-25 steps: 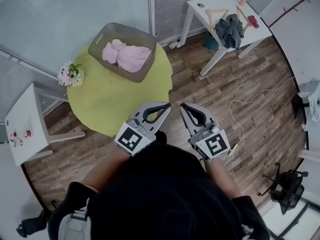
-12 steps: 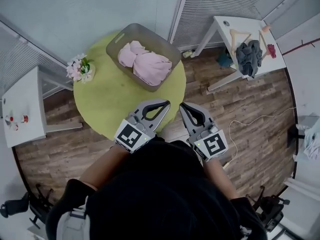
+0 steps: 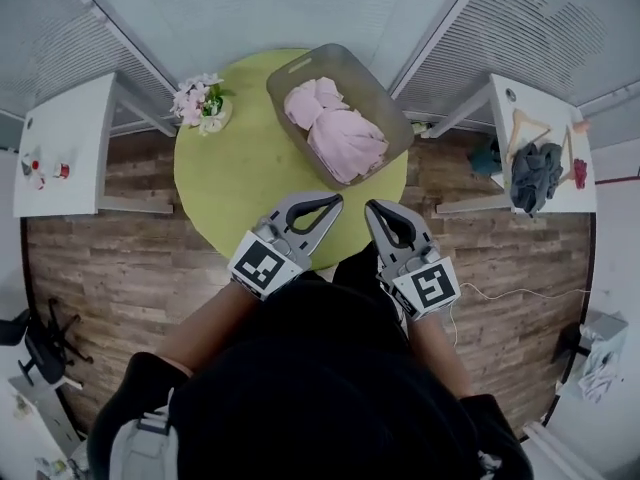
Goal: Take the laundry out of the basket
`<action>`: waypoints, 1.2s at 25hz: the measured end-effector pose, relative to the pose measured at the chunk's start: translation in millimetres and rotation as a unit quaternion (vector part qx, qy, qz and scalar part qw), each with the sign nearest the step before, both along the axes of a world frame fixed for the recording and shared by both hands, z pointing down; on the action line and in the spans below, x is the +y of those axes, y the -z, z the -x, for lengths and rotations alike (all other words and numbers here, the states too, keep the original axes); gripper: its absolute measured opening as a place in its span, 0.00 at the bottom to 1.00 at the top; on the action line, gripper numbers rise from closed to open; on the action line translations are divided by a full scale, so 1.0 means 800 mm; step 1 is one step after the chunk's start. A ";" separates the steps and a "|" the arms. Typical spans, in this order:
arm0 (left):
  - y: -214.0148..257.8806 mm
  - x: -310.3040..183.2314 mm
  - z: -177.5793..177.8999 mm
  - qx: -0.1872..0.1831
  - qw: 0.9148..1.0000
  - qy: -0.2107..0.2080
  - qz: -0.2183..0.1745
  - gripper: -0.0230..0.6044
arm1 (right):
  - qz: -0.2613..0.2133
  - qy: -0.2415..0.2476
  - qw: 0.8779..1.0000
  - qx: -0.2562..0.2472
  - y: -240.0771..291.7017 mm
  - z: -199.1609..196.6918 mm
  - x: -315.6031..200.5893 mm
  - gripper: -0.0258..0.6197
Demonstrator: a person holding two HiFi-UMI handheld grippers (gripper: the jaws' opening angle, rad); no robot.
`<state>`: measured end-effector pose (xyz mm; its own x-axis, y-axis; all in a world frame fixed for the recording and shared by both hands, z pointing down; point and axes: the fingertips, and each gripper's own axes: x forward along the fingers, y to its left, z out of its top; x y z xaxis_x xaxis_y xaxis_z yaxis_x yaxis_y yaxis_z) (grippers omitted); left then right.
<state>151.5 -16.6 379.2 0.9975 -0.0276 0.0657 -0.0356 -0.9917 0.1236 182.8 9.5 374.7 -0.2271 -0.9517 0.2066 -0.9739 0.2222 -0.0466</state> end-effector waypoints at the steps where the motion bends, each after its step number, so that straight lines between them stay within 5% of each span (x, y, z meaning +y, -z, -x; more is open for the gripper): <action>1: -0.001 -0.007 0.002 -0.007 1.000 0.013 -0.006 0.05 | -0.001 0.015 1.000 -0.001 -0.001 -0.001 -0.008 0.08; 11: -0.009 -0.070 -0.024 -0.040 0.989 0.143 -0.004 0.05 | 0.013 0.131 0.991 -0.019 -0.015 -0.041 -0.085 0.08; 30: -0.018 -0.167 -0.095 -0.063 0.941 0.331 -0.014 0.05 | 0.061 0.240 0.968 -0.034 -0.067 -0.120 -0.200 0.08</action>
